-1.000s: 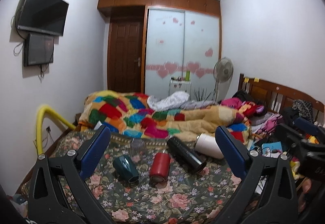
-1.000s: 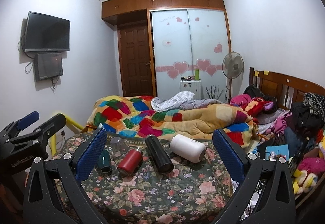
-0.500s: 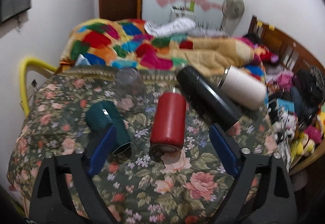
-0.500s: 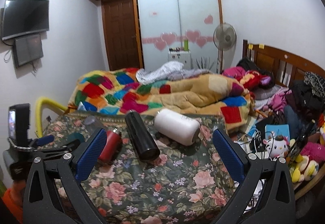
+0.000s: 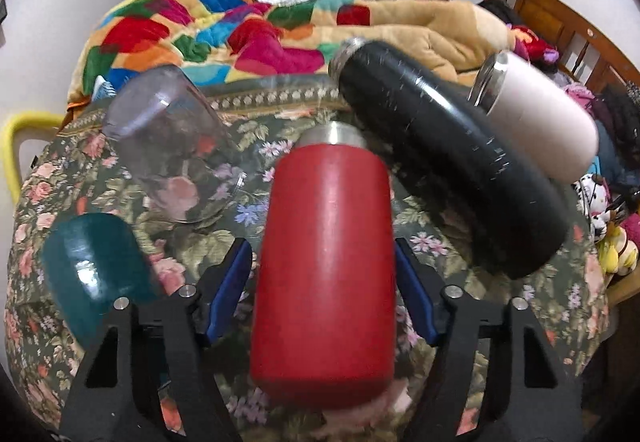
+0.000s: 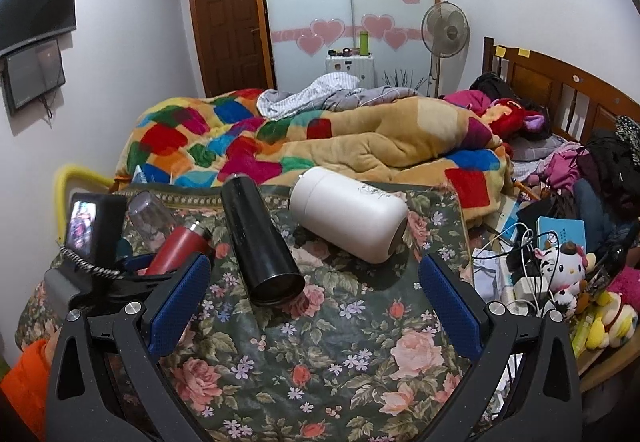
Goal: Flip cup upright
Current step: 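Move the left tool down to the lying red bottle and close on it, then lift the red bottle off the bedspread with the left tool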
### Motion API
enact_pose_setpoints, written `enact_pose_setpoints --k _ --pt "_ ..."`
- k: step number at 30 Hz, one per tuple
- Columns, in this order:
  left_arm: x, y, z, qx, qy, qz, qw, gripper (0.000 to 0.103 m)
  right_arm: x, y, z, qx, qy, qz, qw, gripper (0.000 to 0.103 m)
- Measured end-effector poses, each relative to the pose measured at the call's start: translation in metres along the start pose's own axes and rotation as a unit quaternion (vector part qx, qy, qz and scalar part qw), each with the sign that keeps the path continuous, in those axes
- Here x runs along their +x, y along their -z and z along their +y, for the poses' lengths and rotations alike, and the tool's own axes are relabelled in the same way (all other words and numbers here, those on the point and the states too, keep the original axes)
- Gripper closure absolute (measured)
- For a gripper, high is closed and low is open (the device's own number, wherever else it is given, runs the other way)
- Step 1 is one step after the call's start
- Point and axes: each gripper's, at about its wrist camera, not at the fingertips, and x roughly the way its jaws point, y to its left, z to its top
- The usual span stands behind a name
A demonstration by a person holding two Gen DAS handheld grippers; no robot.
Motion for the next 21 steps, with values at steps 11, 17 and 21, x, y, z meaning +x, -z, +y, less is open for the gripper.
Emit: enact_pose_setpoints --k 11,17,21 --pt "0.003 0.007 -0.014 0.022 -0.046 -0.026 0.9984 0.042 0.005 0.000 -0.002 0.002 0.000 0.006 1.000 0.000" --pt "-0.033 0.012 -0.019 0.021 -0.034 -0.049 0.9980 0.042 -0.006 -0.002 -0.006 0.002 0.004 -0.003 1.000 0.000" --pt "-0.061 0.019 -0.030 0.032 -0.027 -0.061 0.9973 0.042 -0.016 -0.001 -0.009 0.005 0.004 -0.011 1.000 0.000"
